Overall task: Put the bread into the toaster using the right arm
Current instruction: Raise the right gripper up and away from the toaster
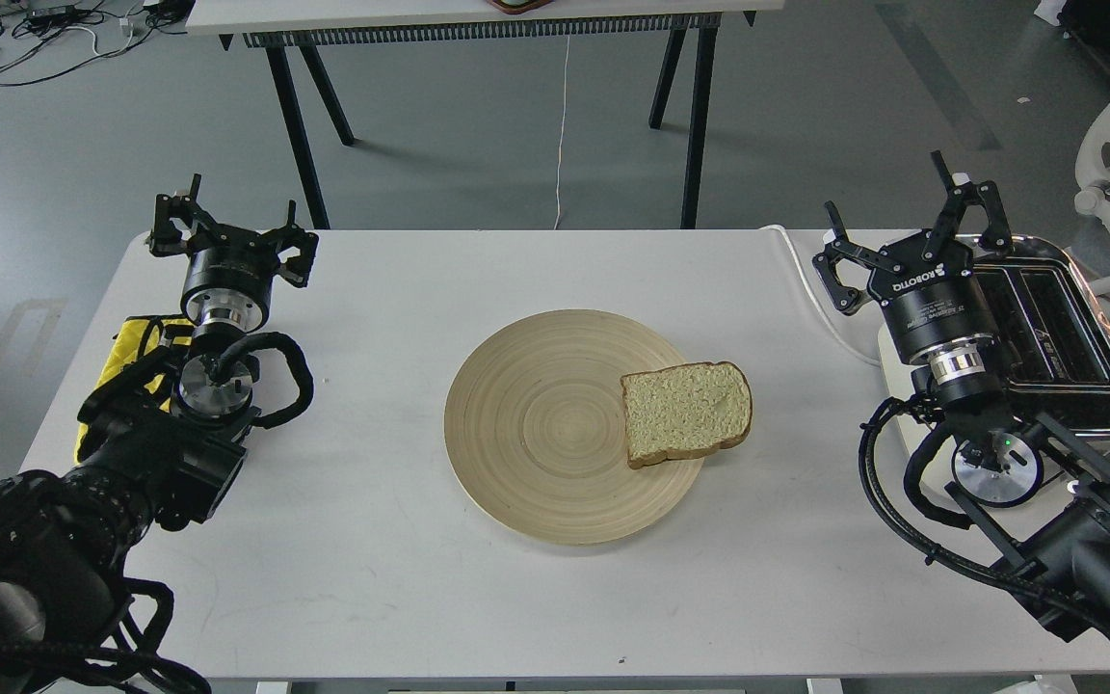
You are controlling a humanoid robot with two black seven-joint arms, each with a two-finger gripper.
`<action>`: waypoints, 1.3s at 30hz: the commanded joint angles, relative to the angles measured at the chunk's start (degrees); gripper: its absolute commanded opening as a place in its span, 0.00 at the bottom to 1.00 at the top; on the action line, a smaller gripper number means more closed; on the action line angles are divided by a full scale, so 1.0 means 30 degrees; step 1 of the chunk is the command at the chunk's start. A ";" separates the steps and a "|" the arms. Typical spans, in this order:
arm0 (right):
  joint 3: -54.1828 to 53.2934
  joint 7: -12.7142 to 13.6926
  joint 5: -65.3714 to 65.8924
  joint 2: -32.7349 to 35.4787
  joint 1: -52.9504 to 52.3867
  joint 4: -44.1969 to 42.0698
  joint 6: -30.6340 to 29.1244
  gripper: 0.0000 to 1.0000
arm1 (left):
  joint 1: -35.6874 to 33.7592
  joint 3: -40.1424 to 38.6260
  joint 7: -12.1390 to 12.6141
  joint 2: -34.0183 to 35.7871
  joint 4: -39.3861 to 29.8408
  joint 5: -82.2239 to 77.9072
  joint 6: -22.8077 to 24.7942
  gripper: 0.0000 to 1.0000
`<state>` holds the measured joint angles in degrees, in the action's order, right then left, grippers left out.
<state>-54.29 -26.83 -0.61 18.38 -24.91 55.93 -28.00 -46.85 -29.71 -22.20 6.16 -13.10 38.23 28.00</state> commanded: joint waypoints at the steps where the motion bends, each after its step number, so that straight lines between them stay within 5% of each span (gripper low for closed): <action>1: -0.0097 0.0008 0.0029 -0.0004 0.0012 0.0047 -0.0001 0.99 | 0.0000 0.0029 0.0017 -0.0001 0.0000 0.0000 0.0000 1.00; 16: 0.0577 0.0067 0.2689 0.0200 -0.1072 0.0836 -0.0001 0.99 | 0.0000 0.0000 -0.0012 -0.0001 0.0000 0.0000 0.0000 1.00; 32: 0.0753 0.0096 0.4540 -0.0034 -0.1512 0.1833 0.3296 0.99 | 0.0000 0.0000 -0.0012 0.0028 0.0000 0.0000 0.0000 1.00; 35: 0.1043 0.0125 0.5443 0.0025 -0.1628 0.2183 0.4579 0.99 | 0.0000 0.0000 -0.0012 -0.0001 0.0000 0.0000 0.0000 1.00; 39: 0.3118 0.0242 0.8779 0.0142 -0.2476 0.3267 0.9872 0.99 | 0.0000 0.0000 -0.0012 -0.0001 0.0000 0.0000 0.0000 1.00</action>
<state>-49.41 -26.37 18.96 18.65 -30.70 63.80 -9.31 -46.83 -29.71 -22.24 6.20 -13.11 38.23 28.00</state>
